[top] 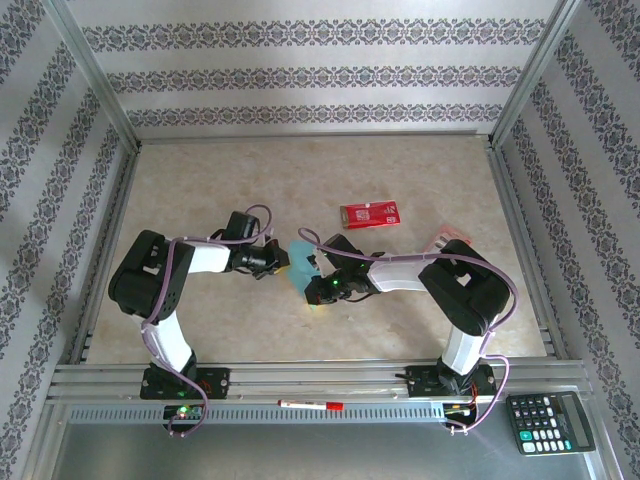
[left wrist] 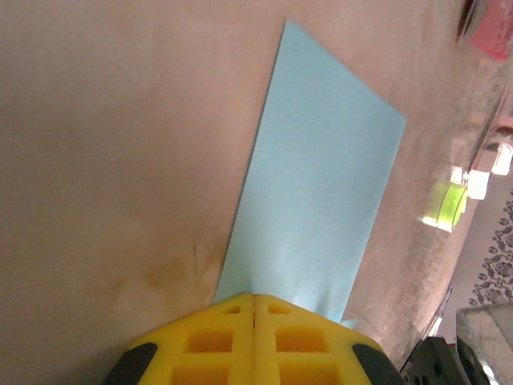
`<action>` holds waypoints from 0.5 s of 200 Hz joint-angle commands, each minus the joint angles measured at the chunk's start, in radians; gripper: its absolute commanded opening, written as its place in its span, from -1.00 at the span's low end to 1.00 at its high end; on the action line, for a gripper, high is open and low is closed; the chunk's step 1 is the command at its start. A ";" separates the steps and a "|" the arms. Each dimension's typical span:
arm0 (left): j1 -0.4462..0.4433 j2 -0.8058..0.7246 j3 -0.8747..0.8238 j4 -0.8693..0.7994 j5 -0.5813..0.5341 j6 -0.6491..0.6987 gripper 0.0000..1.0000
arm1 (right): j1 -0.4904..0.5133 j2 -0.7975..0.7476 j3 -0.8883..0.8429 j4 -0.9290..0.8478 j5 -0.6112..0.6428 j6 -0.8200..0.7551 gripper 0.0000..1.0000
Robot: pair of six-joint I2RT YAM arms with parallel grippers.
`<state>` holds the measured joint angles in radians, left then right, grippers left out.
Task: Fold a paper plane with a square sheet of paper (pick it up from the middle)
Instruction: Third fold the triangle at the center of the table.
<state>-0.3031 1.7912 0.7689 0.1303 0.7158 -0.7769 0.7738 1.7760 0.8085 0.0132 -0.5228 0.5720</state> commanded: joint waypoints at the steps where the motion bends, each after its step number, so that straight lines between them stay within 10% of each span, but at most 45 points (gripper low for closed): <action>1: 0.032 0.021 0.030 -0.041 -0.074 0.039 -1.00 | -0.013 0.042 -0.063 -0.242 0.106 -0.029 -0.99; 100: -0.010 -0.290 -0.130 -0.076 0.001 0.005 -0.37 | -0.039 -0.247 -0.082 -0.238 -0.068 -0.176 -0.73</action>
<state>-0.2863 1.5513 0.7010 0.0902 0.6796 -0.7643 0.7544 1.6230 0.7238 -0.1825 -0.5457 0.4572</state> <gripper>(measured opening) 0.295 0.102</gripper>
